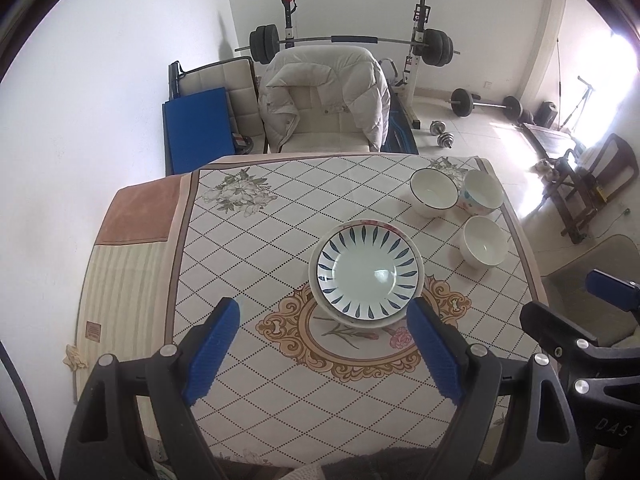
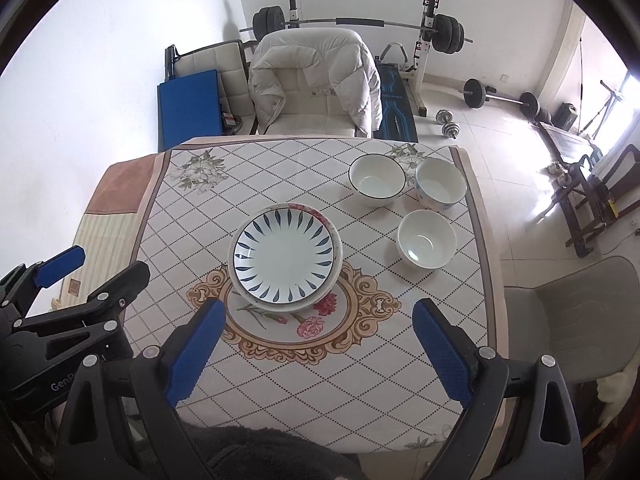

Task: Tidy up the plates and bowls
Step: 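Move both grippers toward the pink-flowered bowl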

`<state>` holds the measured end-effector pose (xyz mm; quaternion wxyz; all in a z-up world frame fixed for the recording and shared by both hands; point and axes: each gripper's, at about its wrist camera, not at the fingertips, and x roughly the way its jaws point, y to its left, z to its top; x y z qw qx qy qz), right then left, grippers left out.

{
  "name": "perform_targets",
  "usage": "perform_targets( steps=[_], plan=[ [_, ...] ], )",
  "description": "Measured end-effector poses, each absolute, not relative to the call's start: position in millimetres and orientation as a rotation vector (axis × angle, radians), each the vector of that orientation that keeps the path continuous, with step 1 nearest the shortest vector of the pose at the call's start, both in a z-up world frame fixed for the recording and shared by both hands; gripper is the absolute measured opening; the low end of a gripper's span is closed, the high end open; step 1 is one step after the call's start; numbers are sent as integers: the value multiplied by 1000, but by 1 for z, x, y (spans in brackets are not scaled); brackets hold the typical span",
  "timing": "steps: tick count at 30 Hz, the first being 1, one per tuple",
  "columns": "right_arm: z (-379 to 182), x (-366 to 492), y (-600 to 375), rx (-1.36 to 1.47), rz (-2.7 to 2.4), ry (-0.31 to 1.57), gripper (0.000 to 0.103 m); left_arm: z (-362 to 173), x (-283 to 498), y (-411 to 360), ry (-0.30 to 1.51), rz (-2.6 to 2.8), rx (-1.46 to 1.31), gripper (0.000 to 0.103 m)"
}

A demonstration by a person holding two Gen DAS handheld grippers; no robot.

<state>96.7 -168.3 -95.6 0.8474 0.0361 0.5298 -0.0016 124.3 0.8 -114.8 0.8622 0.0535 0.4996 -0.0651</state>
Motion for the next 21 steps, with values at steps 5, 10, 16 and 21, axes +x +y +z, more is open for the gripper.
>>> perform_targets(
  steps=[5,10,16,21],
  plan=[
    [-85,78,-160,97,-42,1092,96,-110,113,5,1035,-175,107,86],
    [-82,65,-172,157,-68,1001,96,-106,110,-1,965,-180,95,91],
    [-88,68,-211,115,-95,927,96,-110,127,-37,910,-196,104,91],
    [-115,86,-287,231,-155,984,96,-137,178,-94,998,-246,63,91]
  ],
)
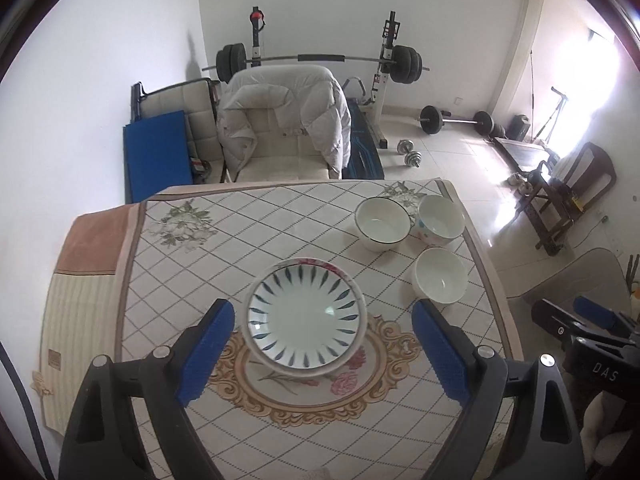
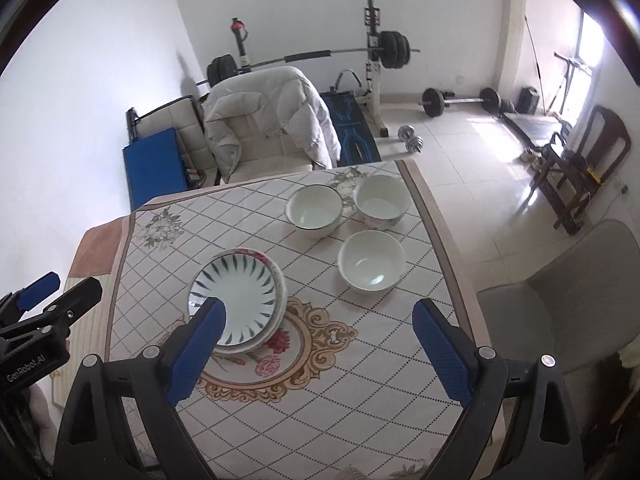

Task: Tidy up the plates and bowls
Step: 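Move both grippers toward the pink-flowered bowl, then close both grippers on the pink-flowered bowl rim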

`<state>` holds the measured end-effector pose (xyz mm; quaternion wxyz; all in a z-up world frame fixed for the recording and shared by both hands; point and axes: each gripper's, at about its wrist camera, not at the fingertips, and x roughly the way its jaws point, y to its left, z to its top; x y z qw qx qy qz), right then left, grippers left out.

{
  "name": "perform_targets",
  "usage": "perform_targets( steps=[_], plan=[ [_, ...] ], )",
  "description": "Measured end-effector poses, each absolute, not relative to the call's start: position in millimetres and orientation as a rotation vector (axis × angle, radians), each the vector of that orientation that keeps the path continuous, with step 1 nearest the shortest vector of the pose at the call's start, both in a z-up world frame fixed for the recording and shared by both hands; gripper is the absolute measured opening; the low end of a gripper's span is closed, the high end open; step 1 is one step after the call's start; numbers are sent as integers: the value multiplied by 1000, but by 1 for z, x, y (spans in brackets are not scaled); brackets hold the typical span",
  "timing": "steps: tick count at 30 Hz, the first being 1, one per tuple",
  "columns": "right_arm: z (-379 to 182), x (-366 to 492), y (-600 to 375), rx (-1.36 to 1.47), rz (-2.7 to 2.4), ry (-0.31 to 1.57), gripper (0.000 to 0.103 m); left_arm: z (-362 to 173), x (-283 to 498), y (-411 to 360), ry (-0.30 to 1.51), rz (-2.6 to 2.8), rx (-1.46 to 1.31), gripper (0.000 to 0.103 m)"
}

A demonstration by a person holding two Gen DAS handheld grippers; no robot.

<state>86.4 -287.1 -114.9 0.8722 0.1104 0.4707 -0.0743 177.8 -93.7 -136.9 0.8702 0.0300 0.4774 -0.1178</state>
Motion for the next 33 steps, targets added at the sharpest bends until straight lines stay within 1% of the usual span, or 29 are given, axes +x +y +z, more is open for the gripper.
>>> perform_targets(
  steps=[3,4,5,6,8,9,12,13,15,18,19,20,21,22,23,24,25,26,28,33],
  plan=[
    [-145,107,-341,283,-195,1065,96,-165,216,-140,1084,-293,67,90],
    [-158,115,-360,303,-196,1090,96,-174,227,-155,1107,-313,62,81],
    [-170,124,-378,327,-197,1114,96,-185,240,-169,1130,-324,61,64],
    [-183,133,-396,351,-190,1139,96,-195,249,-184,1154,-328,68,57],
    [-211,155,-427,398,-156,1185,96,-219,270,-213,1213,-351,80,38],
    [-225,166,-439,412,-148,1202,96,-233,281,-226,1244,-354,88,37],
    [-268,200,-468,442,-105,1264,94,-274,302,-260,1330,-367,138,37],
    [-282,213,-473,452,-88,1289,91,-289,308,-267,1363,-371,154,37],
    [-310,232,-481,475,-54,1341,88,-317,318,-281,1438,-392,161,37],
    [-348,256,-478,494,-3,1412,80,-351,327,-293,1523,-401,155,36],
    [-359,262,-475,488,7,1435,73,-359,328,-296,1539,-396,162,37],
    [-369,268,-474,486,12,1454,71,-366,329,-298,1554,-396,169,36],
    [-378,272,-473,491,26,1473,68,-372,329,-299,1565,-402,168,33],
    [-387,276,-472,501,43,1491,57,-377,328,-300,1580,-402,171,26],
    [-396,279,-470,509,53,1507,51,-382,327,-301,1596,-396,172,18],
    [-402,281,-468,507,58,1521,38,-386,326,-301,1609,-396,164,17],
    [-408,283,-467,502,60,1533,26,-388,326,-301,1613,-396,150,13],
    [-413,285,-465,494,60,1544,23,-389,325,-299,1614,-391,141,12],
    [-418,288,-461,446,43,1554,12,-388,322,-297,1610,-385,122,12],
    [-423,288,-459,444,50,1558,9,-379,312,-287,1605,-367,112,12]
  ],
)
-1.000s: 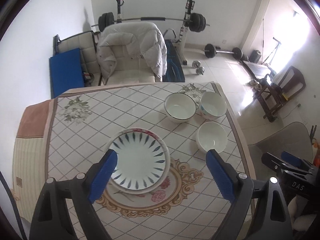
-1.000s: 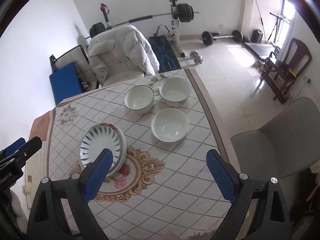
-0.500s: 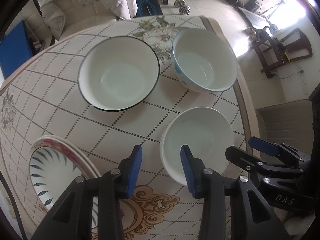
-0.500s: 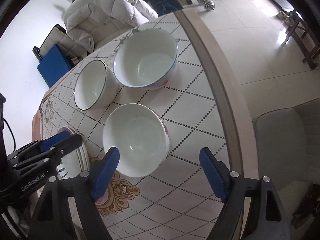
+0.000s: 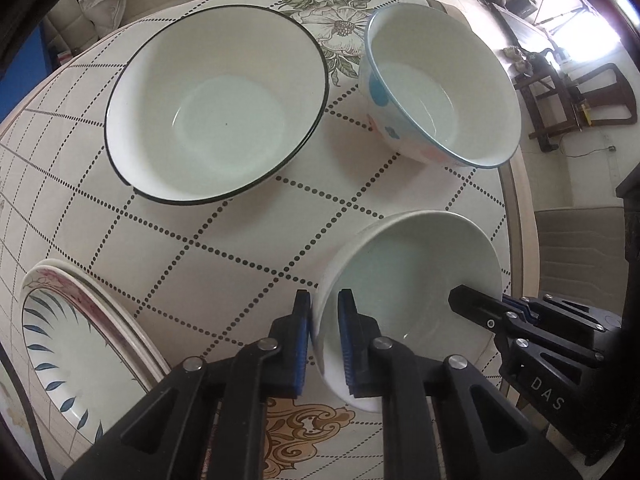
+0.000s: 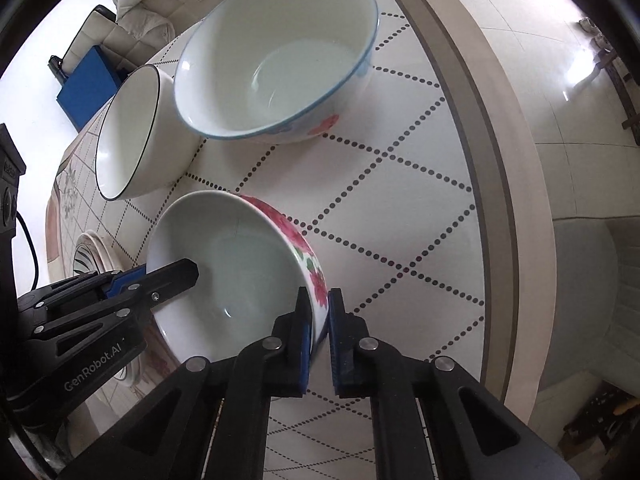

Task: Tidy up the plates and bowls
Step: 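Close both grippers on the pink-flowered bowl rim, then lift the pink-flowered bowl, set it beside the plate stack, open both grippers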

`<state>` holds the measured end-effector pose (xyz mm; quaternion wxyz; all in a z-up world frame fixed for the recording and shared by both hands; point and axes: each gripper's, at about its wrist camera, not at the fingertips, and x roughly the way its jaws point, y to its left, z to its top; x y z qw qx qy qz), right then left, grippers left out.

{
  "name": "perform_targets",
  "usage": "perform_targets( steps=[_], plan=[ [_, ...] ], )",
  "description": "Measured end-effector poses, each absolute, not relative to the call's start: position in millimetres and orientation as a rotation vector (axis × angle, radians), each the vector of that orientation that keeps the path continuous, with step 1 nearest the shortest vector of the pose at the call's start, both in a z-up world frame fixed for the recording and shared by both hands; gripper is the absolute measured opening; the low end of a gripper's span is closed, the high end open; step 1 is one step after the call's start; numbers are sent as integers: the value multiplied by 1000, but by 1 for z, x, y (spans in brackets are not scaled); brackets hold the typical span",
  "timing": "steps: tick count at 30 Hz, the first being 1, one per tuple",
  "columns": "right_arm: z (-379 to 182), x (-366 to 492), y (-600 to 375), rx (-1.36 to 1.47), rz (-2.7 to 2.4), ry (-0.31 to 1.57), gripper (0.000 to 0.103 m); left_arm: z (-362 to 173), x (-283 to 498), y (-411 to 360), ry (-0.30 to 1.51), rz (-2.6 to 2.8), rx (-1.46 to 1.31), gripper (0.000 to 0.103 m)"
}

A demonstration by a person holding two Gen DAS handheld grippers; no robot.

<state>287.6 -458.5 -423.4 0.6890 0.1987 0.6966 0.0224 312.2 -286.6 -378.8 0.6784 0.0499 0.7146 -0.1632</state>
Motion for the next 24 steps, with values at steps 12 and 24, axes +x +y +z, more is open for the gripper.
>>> perform_targets(
  steps=[12,24],
  plan=[
    [-411,295,-412,429,141,1566,9,-369,311,-229,1610,-299,91,12],
    [-424,309,-378,370,148,1603,9,-379,315,-208,1638,-281,86,12]
  ],
)
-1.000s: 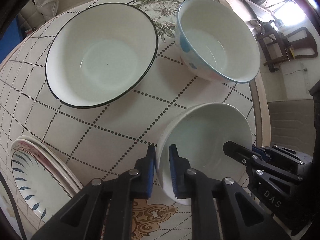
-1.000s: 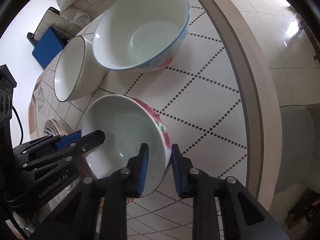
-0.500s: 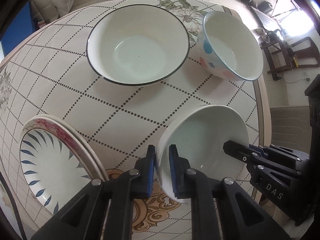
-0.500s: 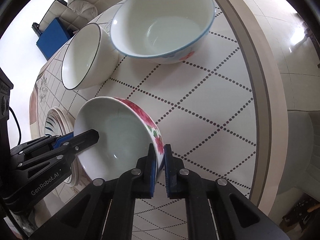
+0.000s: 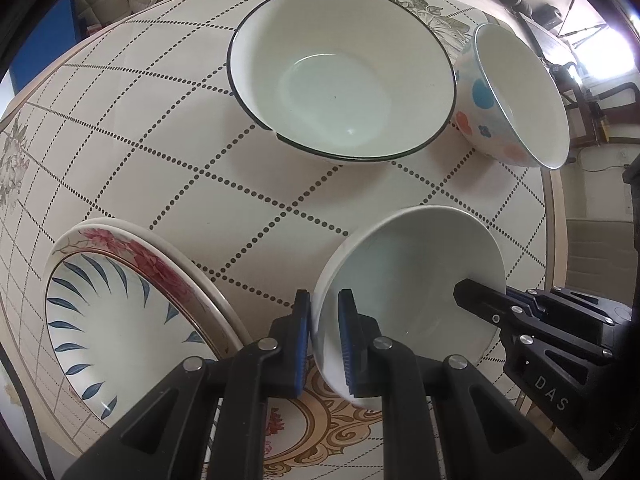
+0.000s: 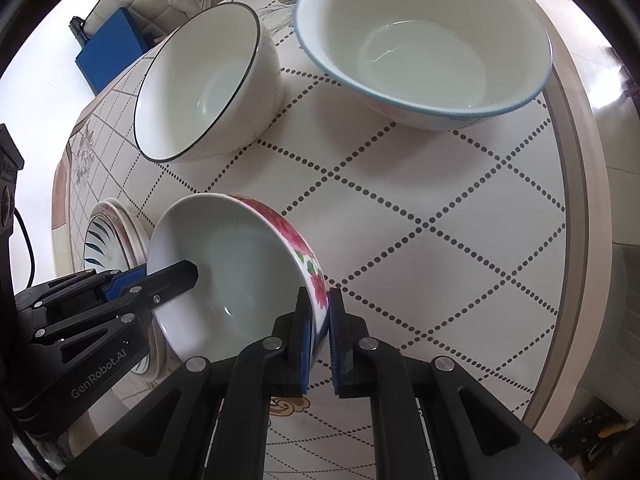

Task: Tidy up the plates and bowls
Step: 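Lift the pink-flowered bowl, set it beside the plate stack, open both grippers, then move both grippers to the black-rimmed white bowl and close on its rim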

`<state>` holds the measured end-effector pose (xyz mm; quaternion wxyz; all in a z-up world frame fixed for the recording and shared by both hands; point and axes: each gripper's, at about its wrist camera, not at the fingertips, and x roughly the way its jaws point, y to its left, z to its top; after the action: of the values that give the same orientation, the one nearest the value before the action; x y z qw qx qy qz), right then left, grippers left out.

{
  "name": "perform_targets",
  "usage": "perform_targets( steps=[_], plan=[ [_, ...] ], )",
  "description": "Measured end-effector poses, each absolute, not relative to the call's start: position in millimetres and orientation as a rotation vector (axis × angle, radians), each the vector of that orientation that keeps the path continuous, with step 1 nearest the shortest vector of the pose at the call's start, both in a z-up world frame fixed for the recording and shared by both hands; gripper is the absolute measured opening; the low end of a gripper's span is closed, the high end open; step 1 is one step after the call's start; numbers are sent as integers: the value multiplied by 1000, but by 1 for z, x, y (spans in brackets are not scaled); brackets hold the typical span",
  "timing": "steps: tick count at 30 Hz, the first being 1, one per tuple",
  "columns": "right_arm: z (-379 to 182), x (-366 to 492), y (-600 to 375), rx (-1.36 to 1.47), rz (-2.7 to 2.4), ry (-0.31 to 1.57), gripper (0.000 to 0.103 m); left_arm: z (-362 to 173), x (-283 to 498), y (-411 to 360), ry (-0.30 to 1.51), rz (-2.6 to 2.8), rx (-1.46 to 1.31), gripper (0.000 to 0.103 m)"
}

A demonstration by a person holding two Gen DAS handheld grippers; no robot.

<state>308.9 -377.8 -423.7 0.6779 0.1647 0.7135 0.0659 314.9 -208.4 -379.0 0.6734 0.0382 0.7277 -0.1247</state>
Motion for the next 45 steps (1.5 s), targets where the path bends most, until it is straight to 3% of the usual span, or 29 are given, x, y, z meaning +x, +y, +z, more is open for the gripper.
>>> perform_targets(
  steps=[11,15,17,20,22,23,37,40,45],
  plan=[
    [-423,311,-387,414,148,1650,10,-367,329,-212,1657,-298,32,13],
    [-408,307,-404,462,138,1641,30,-325,327,-202,1565,-323,21,18],
    [-394,307,-411,479,135,1610,39,-308,333,-199,1532,-332,3,28],
    [-373,312,-420,533,144,1563,51,-296,353,-195,1532,-354,-58,29],
    [-363,319,-421,580,161,1533,64,-296,371,-193,1528,-334,-59,29],
    [-358,325,-420,600,169,1517,65,-296,381,-195,1524,-318,-57,29],
    [-390,397,-386,789,120,1519,64,-351,482,-216,1626,-355,122,29],
    [-399,408,-380,788,104,1542,55,-365,489,-225,1654,-371,181,29],
    [-410,418,-369,747,70,1572,51,-379,495,-239,1681,-414,247,29]
  ],
)
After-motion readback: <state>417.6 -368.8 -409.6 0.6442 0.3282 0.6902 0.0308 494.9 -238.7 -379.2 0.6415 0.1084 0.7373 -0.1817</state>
